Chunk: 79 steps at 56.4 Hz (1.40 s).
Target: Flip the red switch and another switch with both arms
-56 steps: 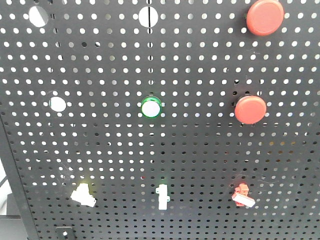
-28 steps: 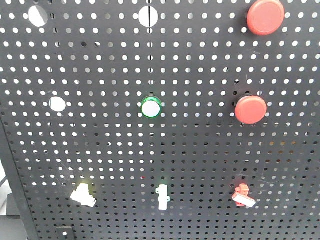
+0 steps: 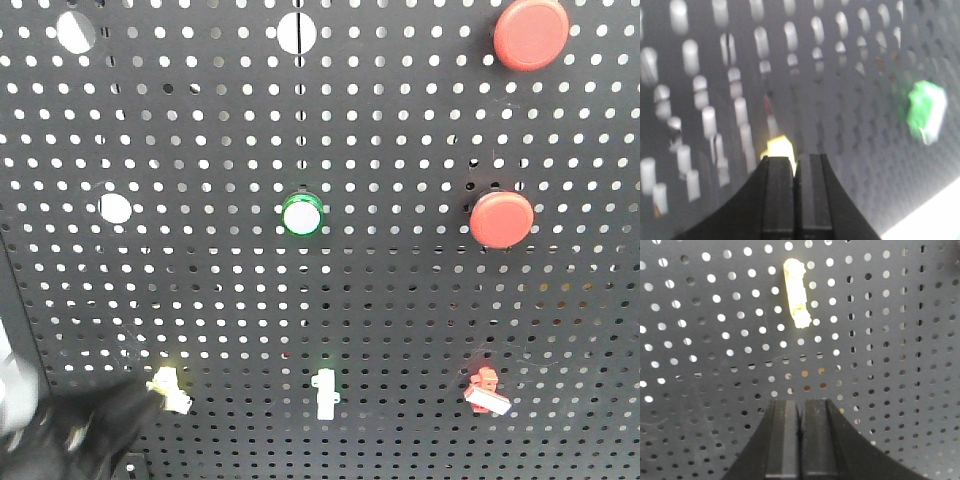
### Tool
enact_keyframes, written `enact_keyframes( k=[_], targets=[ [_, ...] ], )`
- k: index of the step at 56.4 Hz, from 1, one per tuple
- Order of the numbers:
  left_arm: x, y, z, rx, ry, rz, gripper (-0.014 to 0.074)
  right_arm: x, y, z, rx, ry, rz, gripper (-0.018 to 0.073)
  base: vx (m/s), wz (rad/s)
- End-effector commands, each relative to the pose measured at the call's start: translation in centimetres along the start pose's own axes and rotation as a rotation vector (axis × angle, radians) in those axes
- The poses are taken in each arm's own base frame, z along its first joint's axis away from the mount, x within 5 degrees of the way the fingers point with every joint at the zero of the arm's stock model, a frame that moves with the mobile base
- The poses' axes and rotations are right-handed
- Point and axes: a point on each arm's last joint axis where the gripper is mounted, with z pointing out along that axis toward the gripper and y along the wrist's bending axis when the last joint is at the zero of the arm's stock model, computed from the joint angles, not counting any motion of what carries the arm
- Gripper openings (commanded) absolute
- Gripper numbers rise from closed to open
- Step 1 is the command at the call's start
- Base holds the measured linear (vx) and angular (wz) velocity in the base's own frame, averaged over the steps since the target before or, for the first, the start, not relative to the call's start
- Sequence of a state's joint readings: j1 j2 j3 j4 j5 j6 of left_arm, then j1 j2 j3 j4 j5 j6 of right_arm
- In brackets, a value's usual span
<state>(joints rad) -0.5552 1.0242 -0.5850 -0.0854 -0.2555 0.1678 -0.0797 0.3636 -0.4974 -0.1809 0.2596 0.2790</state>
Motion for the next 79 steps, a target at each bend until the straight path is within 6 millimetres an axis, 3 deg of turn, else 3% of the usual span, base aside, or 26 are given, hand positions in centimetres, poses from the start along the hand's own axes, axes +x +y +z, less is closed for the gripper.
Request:
enact_keyframes(
  k=[1, 6, 17, 42, 56, 79],
  targets=[
    [-2.9, 0.2, 0.0, -0.016, -0.138, 0.008, 0.0003, -1.6, 0.2, -0.1, -0.014, -0.082, -0.015, -0.0006, 0.00, 0.00],
    [-2.7, 0.2, 0.3, -0.015, -0.128, 0.008, 0.0003, -1.5, 0.2, 0.0, -0.011, -0.069, -0.015, -0.0006, 0.00, 0.00],
    [-0.1, 0.0, 1.2, -0.011, -0.040, 0.002, 0.0003, -1.5, 0.2, 0.0, -0.010, -0.065, -0.015, -0.0006, 0.00, 0.00],
    [6.0, 0.5, -0.9, -0.112, -0.005, -0.130, 0.0003, -1.4, 0.2, 0.0, -0.010, -0.063, -0.009, -0.0006, 0.00, 0.00],
    [5.2, 0.3, -2.4, -0.083, -0.003, -0.135, 0.0003, -1.5, 0.4, 0.0, -0.031, -0.063, 0.058, -0.0006, 0.00, 0.00],
    [2.7, 0.0, -8.0, -0.017, -0.056, -0.035, 0.0003, -0.7, 1.1, 2.7, -0.100, 0.012, -0.201, -0.0006, 0.00, 0.00]
  ],
)
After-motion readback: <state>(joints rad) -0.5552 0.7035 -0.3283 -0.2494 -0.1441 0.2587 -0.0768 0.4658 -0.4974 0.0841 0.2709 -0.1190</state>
